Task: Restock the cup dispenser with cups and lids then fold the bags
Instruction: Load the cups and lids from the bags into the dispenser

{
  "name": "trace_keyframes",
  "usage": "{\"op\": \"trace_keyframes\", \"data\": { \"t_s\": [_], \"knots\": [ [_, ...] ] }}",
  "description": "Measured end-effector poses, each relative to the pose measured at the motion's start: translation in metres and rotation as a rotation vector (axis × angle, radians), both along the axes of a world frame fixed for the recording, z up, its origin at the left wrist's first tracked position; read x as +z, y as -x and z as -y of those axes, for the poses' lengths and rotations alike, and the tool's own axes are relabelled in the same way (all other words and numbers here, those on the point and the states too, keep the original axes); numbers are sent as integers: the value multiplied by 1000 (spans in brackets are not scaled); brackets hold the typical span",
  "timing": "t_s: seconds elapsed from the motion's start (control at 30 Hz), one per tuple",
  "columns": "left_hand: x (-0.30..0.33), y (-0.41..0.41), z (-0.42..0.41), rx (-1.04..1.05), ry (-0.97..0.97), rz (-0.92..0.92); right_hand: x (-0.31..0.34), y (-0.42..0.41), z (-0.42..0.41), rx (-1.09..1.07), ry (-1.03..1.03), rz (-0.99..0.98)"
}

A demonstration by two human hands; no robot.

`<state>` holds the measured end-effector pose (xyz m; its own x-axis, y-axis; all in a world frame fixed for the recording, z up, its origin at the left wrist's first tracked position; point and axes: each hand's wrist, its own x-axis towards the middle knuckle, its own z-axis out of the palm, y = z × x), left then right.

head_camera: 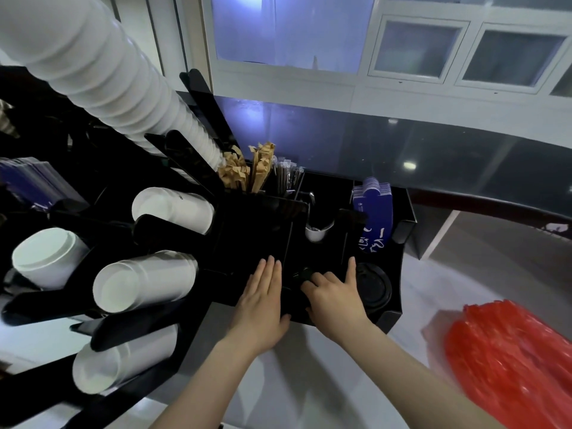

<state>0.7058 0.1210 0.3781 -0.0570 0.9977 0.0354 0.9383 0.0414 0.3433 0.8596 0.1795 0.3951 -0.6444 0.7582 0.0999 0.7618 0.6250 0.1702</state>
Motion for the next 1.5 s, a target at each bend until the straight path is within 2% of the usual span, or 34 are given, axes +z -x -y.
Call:
{"op": "trace_keyframes", "data": {
  "t_s": [0.17, 0.4, 0.47, 0.6, 0.7, 0.83, 0.9, 1.07, 1.5],
  "knots": [
    [0, -1, 0, 16, 12, -4, 7, -5, 4, 3, 63, -16],
    [-2, -2, 0, 27, 5, 38, 18, -51, 4, -30, -78, -487],
    [-4, -3, 0, 35, -8, 39, 21, -69, -2, -95, -43, -538],
    [-5, -5, 0, 53, -25, 57, 28, -88, -10, -159, 162, -391],
    [-5, -5, 0, 60, -27, 53, 31, -89, -16, -153, 222, -265],
    [-5, -7, 0, 65, -35, 40, 29, -86, -21, -162, 147, -26],
    [-5, -7, 0, 61, -42, 23, 27, -86, -22, -144, 75, 27],
    [-6, -7, 1, 64, -63, 24, 18, -88, -20, -132, 15, 49],
    [-7, -7, 2, 59, -66, 1, 35, -88, -36, -126, 72, 43]
  ]
}}
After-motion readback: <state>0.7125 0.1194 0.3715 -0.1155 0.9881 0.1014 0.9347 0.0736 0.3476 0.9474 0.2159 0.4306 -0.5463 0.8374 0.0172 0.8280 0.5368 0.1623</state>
